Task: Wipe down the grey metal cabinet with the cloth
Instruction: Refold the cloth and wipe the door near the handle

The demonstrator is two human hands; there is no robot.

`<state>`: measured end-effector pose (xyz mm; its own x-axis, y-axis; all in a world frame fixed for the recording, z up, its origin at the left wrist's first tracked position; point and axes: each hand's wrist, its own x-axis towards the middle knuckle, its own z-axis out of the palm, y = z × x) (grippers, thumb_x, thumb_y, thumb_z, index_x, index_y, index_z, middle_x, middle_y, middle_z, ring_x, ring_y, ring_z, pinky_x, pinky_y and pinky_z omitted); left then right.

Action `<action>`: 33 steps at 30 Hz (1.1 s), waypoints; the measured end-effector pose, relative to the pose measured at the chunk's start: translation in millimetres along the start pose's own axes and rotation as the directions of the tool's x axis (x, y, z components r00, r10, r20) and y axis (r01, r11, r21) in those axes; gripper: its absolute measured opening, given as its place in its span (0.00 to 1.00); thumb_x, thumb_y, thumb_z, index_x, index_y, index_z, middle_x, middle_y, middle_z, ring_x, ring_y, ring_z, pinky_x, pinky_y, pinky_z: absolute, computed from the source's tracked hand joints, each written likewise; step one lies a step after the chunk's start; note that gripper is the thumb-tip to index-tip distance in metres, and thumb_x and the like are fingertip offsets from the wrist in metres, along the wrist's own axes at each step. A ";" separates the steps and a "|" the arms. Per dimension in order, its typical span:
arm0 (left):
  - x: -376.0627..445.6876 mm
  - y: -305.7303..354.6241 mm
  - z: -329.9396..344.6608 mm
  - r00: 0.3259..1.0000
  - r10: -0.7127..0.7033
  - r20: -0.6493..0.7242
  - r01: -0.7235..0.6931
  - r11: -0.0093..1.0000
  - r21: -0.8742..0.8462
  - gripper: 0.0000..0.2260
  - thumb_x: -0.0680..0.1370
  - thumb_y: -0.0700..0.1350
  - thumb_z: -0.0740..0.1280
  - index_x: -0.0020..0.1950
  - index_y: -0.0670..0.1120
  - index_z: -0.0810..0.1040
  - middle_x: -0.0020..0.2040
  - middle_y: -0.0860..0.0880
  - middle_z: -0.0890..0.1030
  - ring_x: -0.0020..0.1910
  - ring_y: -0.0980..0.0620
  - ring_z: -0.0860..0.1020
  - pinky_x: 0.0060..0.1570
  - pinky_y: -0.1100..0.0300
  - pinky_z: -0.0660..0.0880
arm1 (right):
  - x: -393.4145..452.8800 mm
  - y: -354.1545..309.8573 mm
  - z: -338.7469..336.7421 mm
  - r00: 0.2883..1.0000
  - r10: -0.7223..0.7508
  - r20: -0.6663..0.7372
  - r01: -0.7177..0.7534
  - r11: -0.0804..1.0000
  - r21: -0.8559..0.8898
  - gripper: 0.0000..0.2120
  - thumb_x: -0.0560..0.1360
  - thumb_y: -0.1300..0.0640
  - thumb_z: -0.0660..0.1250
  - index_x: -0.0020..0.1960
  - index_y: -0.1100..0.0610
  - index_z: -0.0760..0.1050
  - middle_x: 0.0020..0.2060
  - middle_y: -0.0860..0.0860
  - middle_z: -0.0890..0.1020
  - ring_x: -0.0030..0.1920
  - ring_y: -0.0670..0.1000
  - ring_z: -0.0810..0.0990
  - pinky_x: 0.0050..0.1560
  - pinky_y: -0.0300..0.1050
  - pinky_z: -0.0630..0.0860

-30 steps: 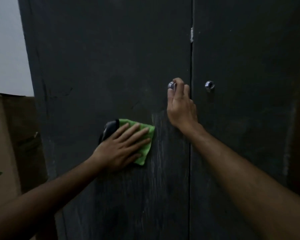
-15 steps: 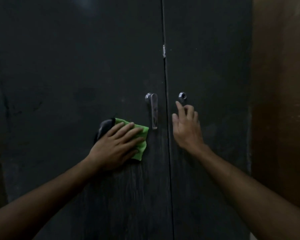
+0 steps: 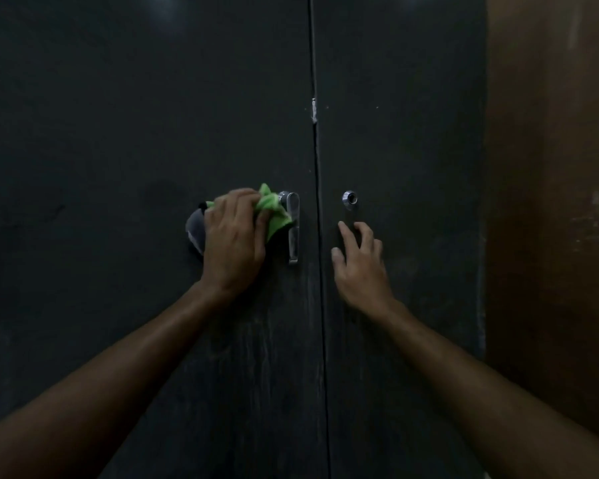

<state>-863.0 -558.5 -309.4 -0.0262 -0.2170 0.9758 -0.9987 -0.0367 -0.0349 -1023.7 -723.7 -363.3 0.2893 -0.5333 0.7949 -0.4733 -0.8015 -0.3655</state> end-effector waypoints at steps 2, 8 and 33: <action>19.2 14.4 5.5 0.998 0.016 -0.055 -0.019 0.998 -0.052 0.12 0.85 0.44 0.64 0.65 0.40 0.79 0.65 0.40 0.79 0.63 0.40 0.75 0.63 0.49 0.67 | -2.0 -1.6 5.3 1.000 0.009 -0.016 -0.009 1.000 0.003 0.26 0.84 0.47 0.56 0.81 0.49 0.58 0.80 0.53 0.54 0.74 0.58 0.59 0.70 0.64 0.68; 16.3 20.6 41.7 0.925 0.300 0.234 -0.350 0.911 0.217 0.20 0.85 0.53 0.63 0.71 0.43 0.79 0.76 0.43 0.74 0.78 0.36 0.66 0.73 0.40 0.68 | -5.7 10.3 5.7 1.000 -0.026 -0.006 0.026 0.998 0.051 0.24 0.85 0.46 0.55 0.80 0.49 0.61 0.80 0.51 0.55 0.76 0.56 0.58 0.72 0.63 0.66; -99.6 -34.1 56.3 0.700 0.471 0.536 -0.665 0.703 0.251 0.29 0.88 0.57 0.52 0.85 0.44 0.58 0.85 0.47 0.58 0.85 0.43 0.54 0.84 0.46 0.47 | -72.4 48.0 40.5 0.994 0.035 -0.106 0.000 0.950 0.312 0.18 0.85 0.60 0.58 0.73 0.60 0.72 0.77 0.55 0.67 0.77 0.52 0.62 0.76 0.55 0.64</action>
<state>-823.9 -590.6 -417.5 -0.4657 -0.6923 0.5512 -0.6739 -0.1262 -0.7280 -1033.7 -734.5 -458.0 0.1821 -0.5295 0.8285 -0.1898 -0.8457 -0.4988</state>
